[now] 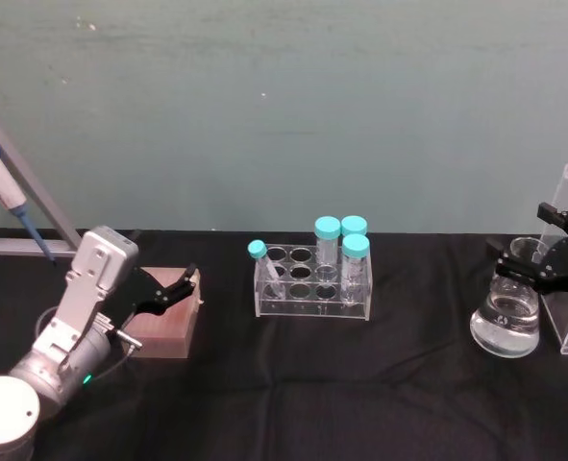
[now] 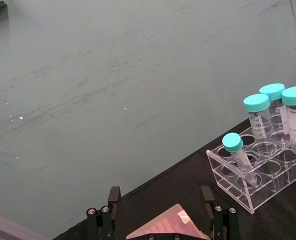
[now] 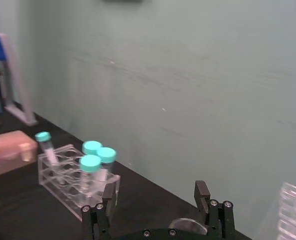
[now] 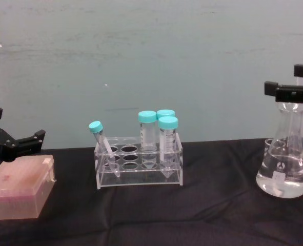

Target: Place the experimental apparatus aside using one hand.

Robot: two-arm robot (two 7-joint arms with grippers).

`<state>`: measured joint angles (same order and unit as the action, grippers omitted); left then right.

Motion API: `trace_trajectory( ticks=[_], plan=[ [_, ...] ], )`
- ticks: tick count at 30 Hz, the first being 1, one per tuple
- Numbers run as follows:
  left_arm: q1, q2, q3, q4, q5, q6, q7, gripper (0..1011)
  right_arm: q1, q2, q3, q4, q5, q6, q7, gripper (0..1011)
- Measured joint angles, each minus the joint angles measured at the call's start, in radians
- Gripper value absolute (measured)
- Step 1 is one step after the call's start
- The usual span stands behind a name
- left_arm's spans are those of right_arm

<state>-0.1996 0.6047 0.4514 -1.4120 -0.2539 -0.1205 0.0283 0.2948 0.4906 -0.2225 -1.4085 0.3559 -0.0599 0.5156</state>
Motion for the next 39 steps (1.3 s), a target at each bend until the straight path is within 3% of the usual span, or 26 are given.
trace_trajectory(
  ticks=[11,20,39],
  plan=[
    [0.0,0.0,0.0,0.0,0.0,0.0,0.0,1000,-0.084,0.079,0.004,-0.107,0.094,0.0,0.081,1003],
    [0.0,0.0,0.0,0.0,0.0,0.0,0.0,1000,-0.137,0.127,-0.021,-0.129,0.153,0.04,0.123,1003],
    [0.0,0.0,0.0,0.0,0.0,0.0,0.0,1000,-0.185,0.173,-0.072,-0.082,0.197,0.122,0.078,1003]
  ],
)
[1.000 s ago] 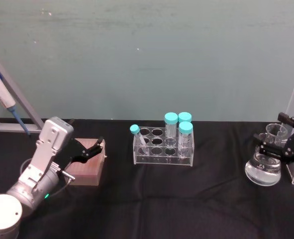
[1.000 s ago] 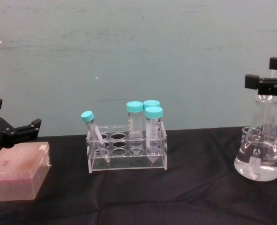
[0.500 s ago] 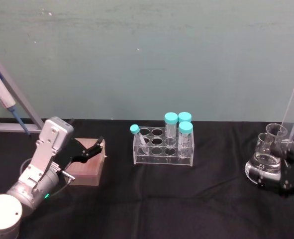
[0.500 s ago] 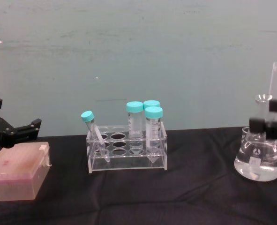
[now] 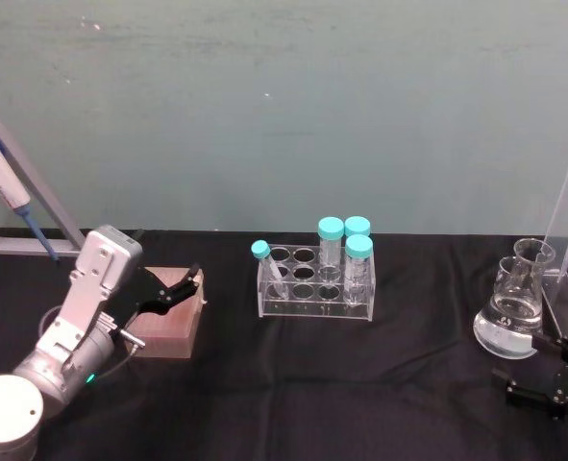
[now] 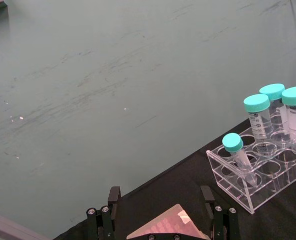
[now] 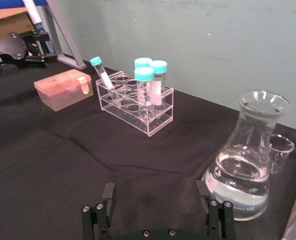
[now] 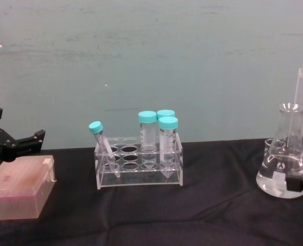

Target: Place the experimental apparatus aside using one hand.

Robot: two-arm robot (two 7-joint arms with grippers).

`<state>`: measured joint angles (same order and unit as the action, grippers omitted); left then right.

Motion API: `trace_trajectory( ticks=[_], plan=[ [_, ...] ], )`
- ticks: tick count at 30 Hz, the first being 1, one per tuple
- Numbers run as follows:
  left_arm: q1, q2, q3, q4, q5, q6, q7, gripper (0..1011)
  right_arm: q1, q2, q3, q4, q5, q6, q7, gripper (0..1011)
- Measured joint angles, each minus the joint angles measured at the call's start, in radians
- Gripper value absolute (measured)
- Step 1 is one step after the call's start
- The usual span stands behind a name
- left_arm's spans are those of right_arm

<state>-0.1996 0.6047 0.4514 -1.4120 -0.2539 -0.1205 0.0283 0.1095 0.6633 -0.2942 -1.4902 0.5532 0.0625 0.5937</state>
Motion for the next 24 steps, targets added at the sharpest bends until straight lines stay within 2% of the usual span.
trace_trajectory(
  ticks=[24],
  plan=[
    [0.0,0.0,0.0,0.0,0.0,0.0,0.0,1000,-0.004,0.003,-0.001,0.007,0.005,-0.005,-0.015,1003]
  ],
)
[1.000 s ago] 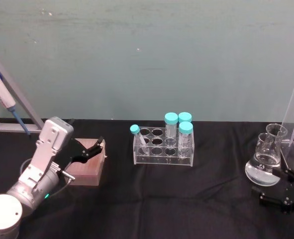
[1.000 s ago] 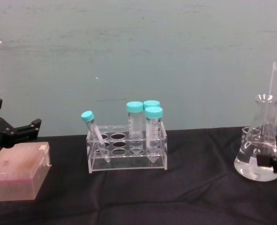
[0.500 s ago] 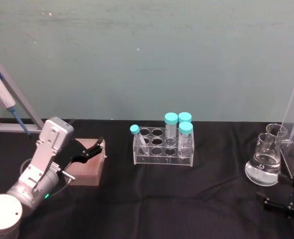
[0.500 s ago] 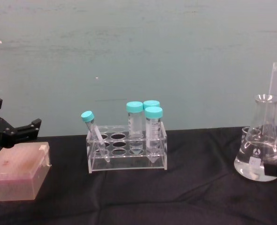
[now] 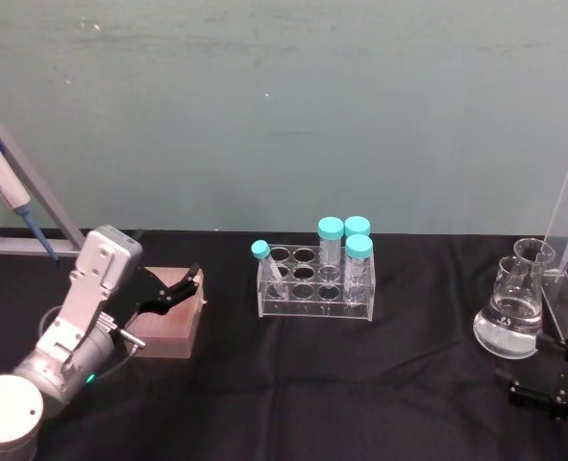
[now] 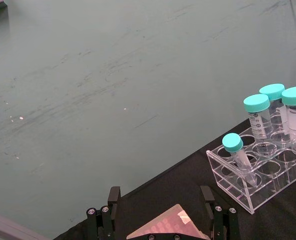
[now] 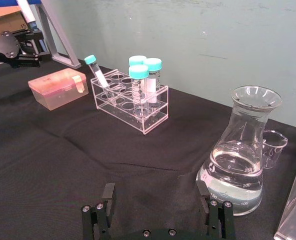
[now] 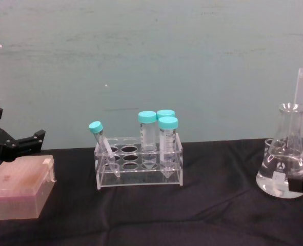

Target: Place the experimental apparatus aside using one hand.

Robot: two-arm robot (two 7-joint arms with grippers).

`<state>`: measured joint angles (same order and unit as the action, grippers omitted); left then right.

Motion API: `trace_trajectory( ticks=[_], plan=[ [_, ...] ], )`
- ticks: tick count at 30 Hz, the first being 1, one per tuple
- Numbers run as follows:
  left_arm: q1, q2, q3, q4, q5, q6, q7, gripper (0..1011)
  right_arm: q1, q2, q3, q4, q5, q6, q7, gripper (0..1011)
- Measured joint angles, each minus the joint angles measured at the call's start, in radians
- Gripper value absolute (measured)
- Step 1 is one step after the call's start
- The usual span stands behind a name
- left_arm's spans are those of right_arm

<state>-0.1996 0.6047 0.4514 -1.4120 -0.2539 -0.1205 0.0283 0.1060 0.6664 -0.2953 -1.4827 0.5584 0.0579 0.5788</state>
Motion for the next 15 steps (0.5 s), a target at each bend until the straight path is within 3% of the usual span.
trace_trajectory(
  ticks=[15],
  plan=[
    [0.0,0.0,0.0,0.0,0.0,0.0,0.0,1000,0.001,0.0,0.0,-0.001,-0.002,0.0,0.001,1003]
  ],
)
